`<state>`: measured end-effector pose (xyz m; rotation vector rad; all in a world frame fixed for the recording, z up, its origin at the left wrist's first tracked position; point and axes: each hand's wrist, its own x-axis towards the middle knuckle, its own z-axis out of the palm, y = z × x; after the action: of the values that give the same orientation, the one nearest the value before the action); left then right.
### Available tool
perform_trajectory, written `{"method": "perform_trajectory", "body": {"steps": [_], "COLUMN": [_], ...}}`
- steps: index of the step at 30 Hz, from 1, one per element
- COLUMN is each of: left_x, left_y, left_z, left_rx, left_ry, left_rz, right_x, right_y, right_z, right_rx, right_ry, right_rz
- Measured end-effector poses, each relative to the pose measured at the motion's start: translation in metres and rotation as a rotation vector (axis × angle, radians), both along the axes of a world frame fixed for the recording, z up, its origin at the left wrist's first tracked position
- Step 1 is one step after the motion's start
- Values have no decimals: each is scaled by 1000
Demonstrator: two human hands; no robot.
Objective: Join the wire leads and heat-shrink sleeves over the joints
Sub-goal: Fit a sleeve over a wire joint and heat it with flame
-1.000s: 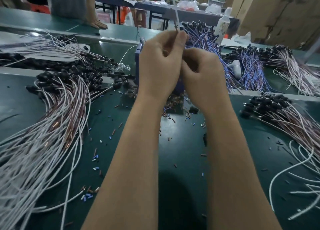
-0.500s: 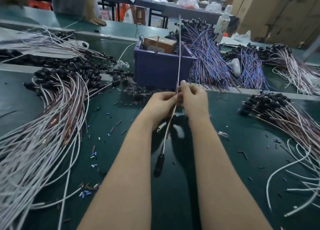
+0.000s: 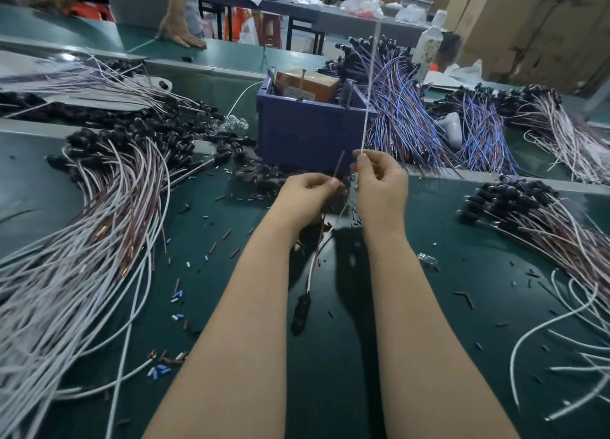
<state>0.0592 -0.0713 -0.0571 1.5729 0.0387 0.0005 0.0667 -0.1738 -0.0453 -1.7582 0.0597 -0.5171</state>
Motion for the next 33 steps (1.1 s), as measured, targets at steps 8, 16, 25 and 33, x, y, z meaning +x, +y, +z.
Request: {"method": "perform_trajectory", "body": {"steps": [8,16,25,33], "left_x": [5,7,2,3], "left_y": [4,6,6,10], "left_z": [2,1,6,7], "left_rx": [-531,-275,-327,-62], "left_ry": [99,41,12,31], "left_rz": [139,155,7,13], "right_x": [-13,-20,1,12], "right_y": [-2,-2,19,27], "right_z": [18,28,19,2], "right_rx": [-712,-763,-201,-10], "right_ry": [409,641,209,200], "right_rz": [322,558,199,180]}}
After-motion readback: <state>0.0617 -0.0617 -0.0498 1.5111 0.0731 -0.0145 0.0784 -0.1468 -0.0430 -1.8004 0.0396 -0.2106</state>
